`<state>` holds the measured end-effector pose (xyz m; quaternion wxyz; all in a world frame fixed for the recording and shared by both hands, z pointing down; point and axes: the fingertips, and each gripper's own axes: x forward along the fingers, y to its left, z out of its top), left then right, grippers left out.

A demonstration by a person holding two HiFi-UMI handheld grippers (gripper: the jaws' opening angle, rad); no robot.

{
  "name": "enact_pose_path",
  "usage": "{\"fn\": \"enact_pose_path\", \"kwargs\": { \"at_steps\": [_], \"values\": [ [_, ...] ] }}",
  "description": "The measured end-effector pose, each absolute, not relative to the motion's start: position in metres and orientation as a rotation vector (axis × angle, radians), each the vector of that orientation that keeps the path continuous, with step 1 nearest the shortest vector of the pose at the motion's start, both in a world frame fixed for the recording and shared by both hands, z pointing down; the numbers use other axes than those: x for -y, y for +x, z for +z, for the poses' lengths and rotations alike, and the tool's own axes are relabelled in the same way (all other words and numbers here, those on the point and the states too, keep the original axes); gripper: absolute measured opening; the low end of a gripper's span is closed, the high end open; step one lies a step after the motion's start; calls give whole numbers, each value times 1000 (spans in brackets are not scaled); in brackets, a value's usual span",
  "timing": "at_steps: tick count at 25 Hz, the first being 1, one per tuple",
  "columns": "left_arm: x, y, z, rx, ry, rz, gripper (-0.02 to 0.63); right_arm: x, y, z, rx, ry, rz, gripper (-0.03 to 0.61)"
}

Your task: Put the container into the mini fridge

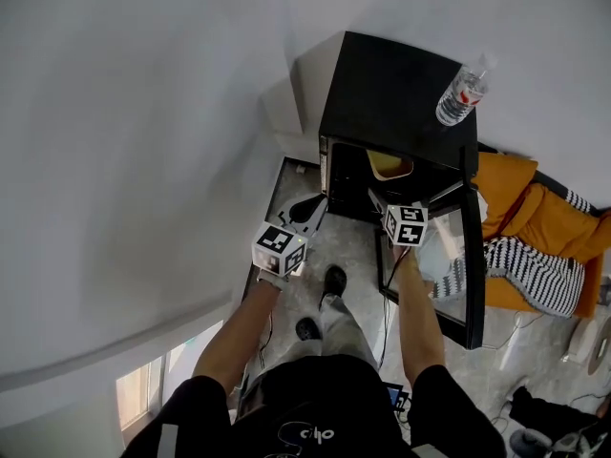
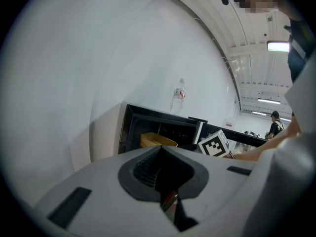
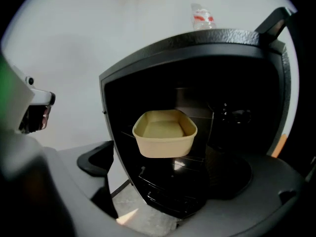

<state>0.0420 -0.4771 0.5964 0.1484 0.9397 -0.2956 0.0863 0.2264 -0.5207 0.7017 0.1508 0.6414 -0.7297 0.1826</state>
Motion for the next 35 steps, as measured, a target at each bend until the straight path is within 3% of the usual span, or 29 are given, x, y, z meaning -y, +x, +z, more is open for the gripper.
{"fn": "enact_pose_path", "kwargs": {
  "at_steps": [10, 17, 22, 26, 31, 35],
  "values": [
    [417, 22, 572, 834, 2722, 198, 8, 432, 182, 646, 2175, 1767, 492, 557],
    [357, 14, 550, 779, 2769, 165, 8, 360, 142, 603, 2254, 1708, 468, 469],
    [317, 8, 536, 749, 2801, 147, 8, 311, 127, 579, 2270, 1732, 443, 307],
    [292, 2, 525, 742, 2817, 123, 8, 278, 116, 564, 2295, 1733, 427, 239],
    [269, -5, 516, 751, 2827, 97, 8, 248, 107, 549, 2321, 1777, 414, 24],
    [255, -9, 519, 759, 2819, 84, 8, 229, 96, 547, 2379, 1741, 401, 8]
  ]
}}
